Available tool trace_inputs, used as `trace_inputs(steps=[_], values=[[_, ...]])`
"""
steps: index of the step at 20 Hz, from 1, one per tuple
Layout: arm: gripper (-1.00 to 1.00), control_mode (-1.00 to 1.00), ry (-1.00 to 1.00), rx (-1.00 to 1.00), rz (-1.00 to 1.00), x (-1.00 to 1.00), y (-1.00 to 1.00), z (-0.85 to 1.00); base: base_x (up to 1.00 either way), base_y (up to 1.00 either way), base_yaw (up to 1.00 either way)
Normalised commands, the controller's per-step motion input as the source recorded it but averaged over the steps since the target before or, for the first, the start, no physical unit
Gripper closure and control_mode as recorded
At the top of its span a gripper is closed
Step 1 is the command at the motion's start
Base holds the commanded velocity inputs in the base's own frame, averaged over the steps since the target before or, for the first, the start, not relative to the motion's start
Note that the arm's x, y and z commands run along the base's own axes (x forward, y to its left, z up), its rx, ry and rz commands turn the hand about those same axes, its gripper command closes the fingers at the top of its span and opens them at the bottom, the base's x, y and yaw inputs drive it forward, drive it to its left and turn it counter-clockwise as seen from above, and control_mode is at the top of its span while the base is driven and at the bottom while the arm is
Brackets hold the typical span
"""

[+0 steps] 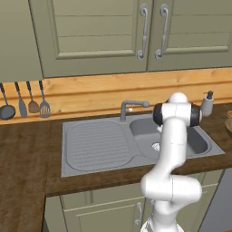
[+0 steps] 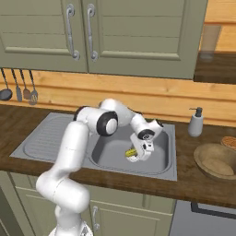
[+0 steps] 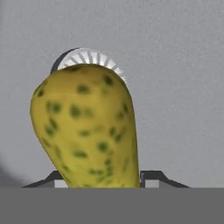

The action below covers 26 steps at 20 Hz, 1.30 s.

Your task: Pick the cucumber from the sink and place it in the bowl. Then pick the bowl and place it in the microwave. Then close the microwave door and press the start button.

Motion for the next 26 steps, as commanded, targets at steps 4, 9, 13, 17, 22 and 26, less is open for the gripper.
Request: trace_inputs(steps=[4, 9, 13, 17, 22, 26], values=[[1.00, -1.00, -0.17, -0.26, 0.09, -0.75, -0.24, 1.00, 0.00, 0.00, 0.00], [1.00, -1.00, -0.22, -0.37, 0.07, -0.78, -0.14, 1.00, 0.00, 0.00, 0.00], [1.00, -1.00, -0.31, -0.42, 0.05, -0.62, -0.13, 1.00, 0.00, 0.00, 0.00], [1.00, -1.00, -0.25, -0.32, 0.01, -0.49, -0.38, 1.00, 0.00, 0.00, 0.00], [1.00, -1.00, -0.09, -0.15, 0.00, -0.33, -0.61, 0.99, 0.00, 0.00, 0.00], [1.00, -1.00, 0.00, -0.03, -0.05, 0.00, -0.62, 0.89, 0.00, 0.00, 0.00]])
